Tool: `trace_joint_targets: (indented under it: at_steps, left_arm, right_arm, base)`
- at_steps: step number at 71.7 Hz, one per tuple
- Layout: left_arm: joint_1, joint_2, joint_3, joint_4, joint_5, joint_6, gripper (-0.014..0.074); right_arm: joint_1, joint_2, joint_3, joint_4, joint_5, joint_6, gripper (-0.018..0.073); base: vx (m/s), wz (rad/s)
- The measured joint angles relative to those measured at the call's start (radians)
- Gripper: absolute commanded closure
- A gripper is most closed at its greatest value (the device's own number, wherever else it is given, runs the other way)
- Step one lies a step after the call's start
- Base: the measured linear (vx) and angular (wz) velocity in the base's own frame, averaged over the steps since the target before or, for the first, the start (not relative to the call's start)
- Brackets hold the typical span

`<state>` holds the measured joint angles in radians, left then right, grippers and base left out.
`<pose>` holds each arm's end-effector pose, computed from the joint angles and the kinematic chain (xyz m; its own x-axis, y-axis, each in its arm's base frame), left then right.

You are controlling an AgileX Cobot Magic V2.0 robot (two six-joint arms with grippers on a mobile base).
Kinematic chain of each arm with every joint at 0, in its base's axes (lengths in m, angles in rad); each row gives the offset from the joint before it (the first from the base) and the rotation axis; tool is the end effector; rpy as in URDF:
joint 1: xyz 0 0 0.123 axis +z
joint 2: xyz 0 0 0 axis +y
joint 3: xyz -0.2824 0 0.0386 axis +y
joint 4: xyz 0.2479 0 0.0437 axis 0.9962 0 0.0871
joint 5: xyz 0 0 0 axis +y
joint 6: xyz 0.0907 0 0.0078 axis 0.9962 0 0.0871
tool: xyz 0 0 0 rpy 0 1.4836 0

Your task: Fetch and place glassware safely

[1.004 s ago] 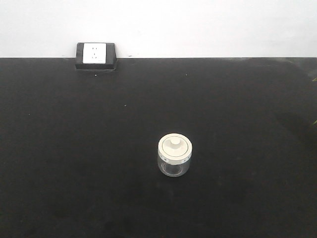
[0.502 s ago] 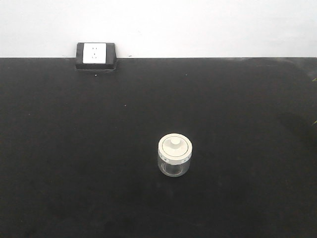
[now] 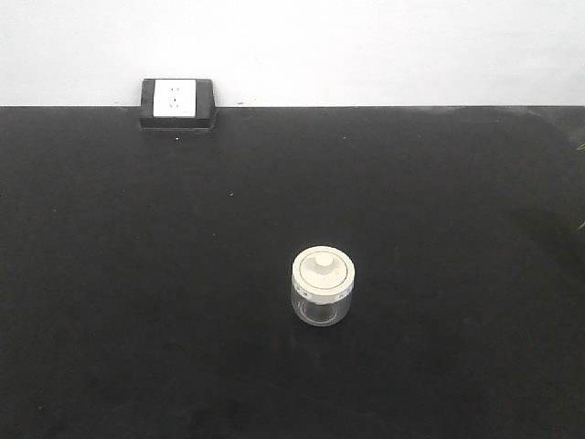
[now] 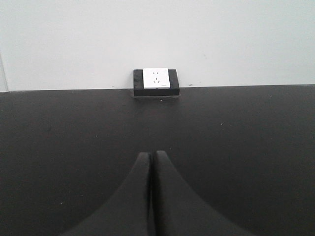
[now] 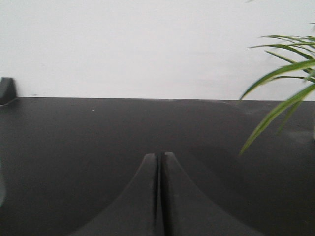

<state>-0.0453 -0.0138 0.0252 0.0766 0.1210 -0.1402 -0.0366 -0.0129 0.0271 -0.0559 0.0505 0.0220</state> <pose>0.0564 -0.0017 0.1944 -0.0470 -0.0620 -0.9970 0.0331 0.9974 -0.0636 0.0566 -0.0023 0.2001 0.0212 -0.0346 -0.9992 0.0402 0.9986 -0.0338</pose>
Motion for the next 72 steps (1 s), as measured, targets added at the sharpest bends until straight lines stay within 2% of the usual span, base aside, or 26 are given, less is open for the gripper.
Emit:
trace_joint_targets:
  at_steps: [8,19,72]
  left_arm:
    - [0.0,0.0,0.0,0.0,0.0,0.0,0.0603]
    - [0.0,0.0,0.0,0.0,0.0,0.0,0.0603]
    - [0.0,0.0,0.0,0.0,0.0,0.0,0.0603]
  right_arm:
    - [0.039,0.0,0.0,-0.004,-0.001,0.0,0.0567]
    - [0.051,0.0,0.0,-0.004,-0.001,0.0,0.0567]
    - [0.05,0.0,0.0,-0.004,-0.001,0.0,0.0567]
  base:
    - [0.0,0.0]
    - [0.0,0.0]
    - [0.0,0.0]
